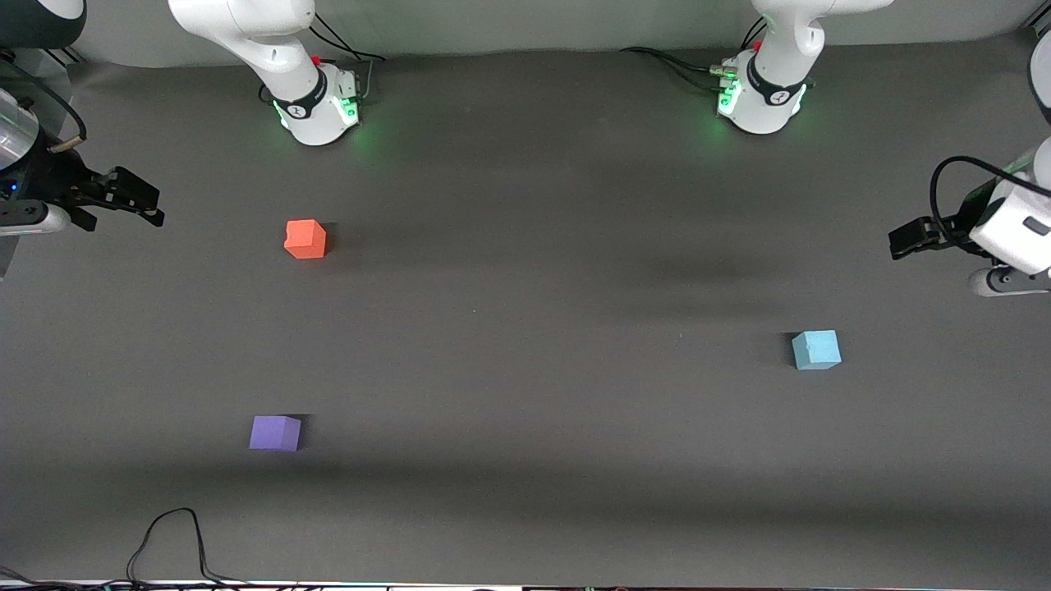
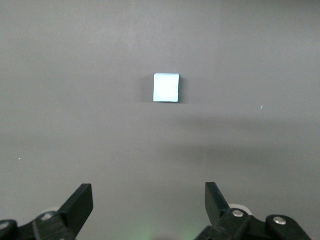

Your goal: Place blue block between orange and purple blocks

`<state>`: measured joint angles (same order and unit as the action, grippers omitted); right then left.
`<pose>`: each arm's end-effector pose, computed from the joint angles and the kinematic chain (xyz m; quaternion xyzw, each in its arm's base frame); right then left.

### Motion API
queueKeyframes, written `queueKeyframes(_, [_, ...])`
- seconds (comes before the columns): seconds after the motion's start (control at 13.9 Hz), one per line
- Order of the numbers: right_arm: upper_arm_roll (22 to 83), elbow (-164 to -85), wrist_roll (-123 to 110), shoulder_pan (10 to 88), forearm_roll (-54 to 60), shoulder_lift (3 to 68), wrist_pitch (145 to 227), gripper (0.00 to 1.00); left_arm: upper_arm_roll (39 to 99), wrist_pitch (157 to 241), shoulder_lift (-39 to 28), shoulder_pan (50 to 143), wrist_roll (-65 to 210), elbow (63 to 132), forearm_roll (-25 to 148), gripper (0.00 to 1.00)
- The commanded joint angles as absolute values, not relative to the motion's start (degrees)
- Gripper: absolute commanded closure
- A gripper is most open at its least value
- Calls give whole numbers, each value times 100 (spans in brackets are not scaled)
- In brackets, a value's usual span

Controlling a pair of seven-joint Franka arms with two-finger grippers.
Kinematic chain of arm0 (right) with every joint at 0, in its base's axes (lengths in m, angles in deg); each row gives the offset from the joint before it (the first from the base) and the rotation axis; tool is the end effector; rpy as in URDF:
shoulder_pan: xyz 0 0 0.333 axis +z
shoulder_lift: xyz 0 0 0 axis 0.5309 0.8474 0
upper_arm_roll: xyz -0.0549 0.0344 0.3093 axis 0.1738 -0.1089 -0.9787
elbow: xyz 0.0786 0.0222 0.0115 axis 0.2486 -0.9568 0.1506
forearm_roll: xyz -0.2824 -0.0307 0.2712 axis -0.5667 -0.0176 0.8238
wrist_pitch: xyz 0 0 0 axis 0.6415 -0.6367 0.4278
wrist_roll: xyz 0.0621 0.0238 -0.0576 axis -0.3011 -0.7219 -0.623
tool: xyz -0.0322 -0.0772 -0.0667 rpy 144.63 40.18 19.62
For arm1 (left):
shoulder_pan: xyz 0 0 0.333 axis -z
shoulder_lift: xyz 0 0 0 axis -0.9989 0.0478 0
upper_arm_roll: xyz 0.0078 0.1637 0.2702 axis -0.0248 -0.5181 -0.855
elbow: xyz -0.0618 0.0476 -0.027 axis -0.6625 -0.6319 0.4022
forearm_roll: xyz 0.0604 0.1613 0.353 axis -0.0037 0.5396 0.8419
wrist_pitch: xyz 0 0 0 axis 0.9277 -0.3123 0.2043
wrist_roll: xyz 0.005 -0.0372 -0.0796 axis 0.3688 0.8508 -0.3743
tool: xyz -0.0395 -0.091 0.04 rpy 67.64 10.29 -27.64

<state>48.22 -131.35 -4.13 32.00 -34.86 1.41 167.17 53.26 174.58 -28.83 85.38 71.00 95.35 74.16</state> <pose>0.5037 -0.0120 0.5989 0.9998 0.0171 0.0081 0.0098 0.5623 0.0019 0.5434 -0.9970 -0.0338 0.0609 0.0345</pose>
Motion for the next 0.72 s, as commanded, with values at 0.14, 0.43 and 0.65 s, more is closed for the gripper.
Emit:
queueKeyframes(0.14, [4812, -13164, -471, 3215, -3428, 76, 16768, 0, 5321, 18706, -2502, 8480, 6952, 10565, 7438, 1])
queueKeyframes(0.43, [4804, -13173, -480, 3145, -3428, 15, 16698, 0, 5321, 19463, -1518, 8323, 6407, 10584, 7446, 1])
queueKeyframes(0.65, [4751, -13164, -489, 3145, -3428, -126, 16470, 0, 5347, 20018, -815, 8164, 6080, 10444, 7350, 1])
